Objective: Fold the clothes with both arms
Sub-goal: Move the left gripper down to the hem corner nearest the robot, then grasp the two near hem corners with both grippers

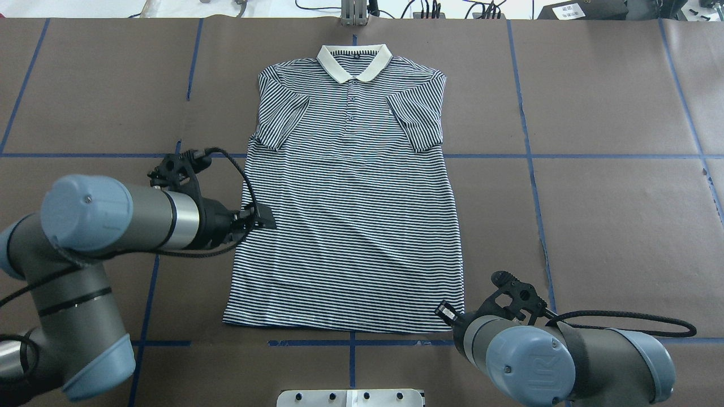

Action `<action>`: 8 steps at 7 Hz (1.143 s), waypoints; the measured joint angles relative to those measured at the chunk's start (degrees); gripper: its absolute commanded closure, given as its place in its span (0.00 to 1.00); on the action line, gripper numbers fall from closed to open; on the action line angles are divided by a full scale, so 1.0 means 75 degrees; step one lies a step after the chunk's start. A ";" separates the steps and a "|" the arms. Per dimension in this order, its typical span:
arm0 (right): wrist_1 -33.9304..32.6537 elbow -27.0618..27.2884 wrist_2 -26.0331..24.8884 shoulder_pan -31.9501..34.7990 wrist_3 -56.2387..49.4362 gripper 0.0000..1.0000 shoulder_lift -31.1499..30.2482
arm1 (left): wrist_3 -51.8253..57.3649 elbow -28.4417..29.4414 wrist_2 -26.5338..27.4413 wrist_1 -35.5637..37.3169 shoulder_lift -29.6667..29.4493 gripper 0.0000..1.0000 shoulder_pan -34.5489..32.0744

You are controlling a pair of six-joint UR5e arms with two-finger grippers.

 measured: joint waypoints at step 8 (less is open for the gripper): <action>0.0003 0.0046 0.0001 0.0016 0.0000 1.00 -0.0007 | -0.0568 0.0011 0.0489 0.0899 0.0603 0.40 0.0823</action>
